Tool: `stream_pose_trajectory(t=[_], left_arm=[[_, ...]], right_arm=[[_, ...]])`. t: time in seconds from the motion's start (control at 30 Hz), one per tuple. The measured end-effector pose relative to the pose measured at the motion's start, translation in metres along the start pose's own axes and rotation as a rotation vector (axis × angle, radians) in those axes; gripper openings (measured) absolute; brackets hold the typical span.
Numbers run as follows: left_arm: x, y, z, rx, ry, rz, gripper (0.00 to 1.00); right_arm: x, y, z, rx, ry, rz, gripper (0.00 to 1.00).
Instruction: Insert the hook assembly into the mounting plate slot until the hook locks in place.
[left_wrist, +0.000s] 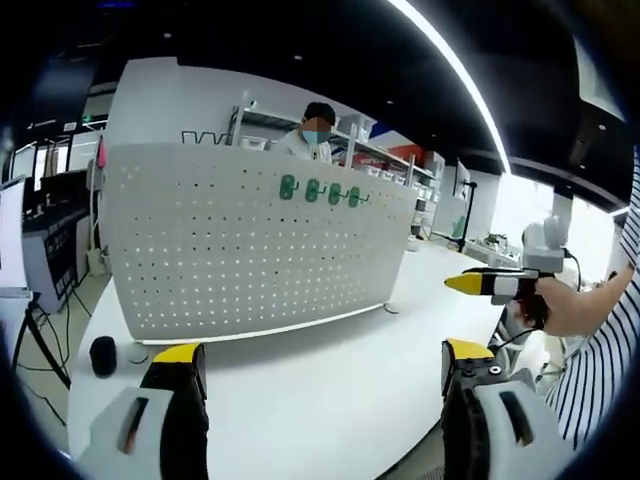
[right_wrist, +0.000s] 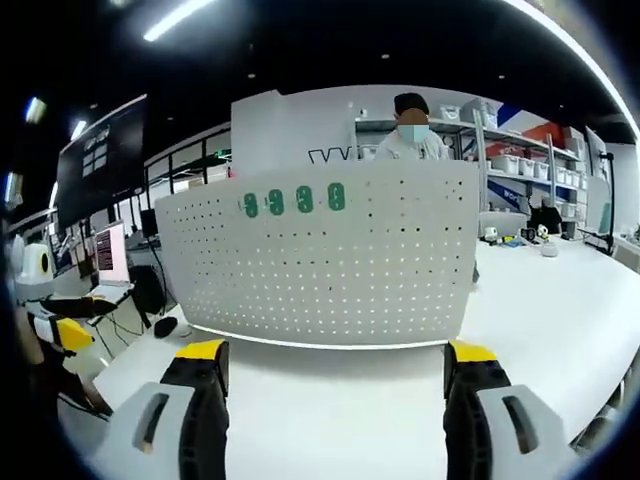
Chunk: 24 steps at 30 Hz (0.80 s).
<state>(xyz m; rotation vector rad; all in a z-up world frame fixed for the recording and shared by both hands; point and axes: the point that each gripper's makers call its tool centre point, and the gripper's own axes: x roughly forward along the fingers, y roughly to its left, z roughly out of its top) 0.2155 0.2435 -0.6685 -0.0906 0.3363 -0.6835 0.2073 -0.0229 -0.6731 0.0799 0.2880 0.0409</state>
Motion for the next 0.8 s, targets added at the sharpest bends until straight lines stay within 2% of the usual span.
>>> stream_pose_trajectory(t=[0.43, 0.8], left_arm=[[-0.003, -0.003, -0.006, -0.003, 0.009, 0.007, 1.00], [-0.006, -0.004, -0.007, -0.003, 0.012, 0.012, 1.00]], right_arm=[[-0.015, -0.001, -0.023, -0.011, 0.041, -0.004, 0.88], [-0.018, -0.003, -0.028, -0.024, 0.055, -0.007, 0.88]])
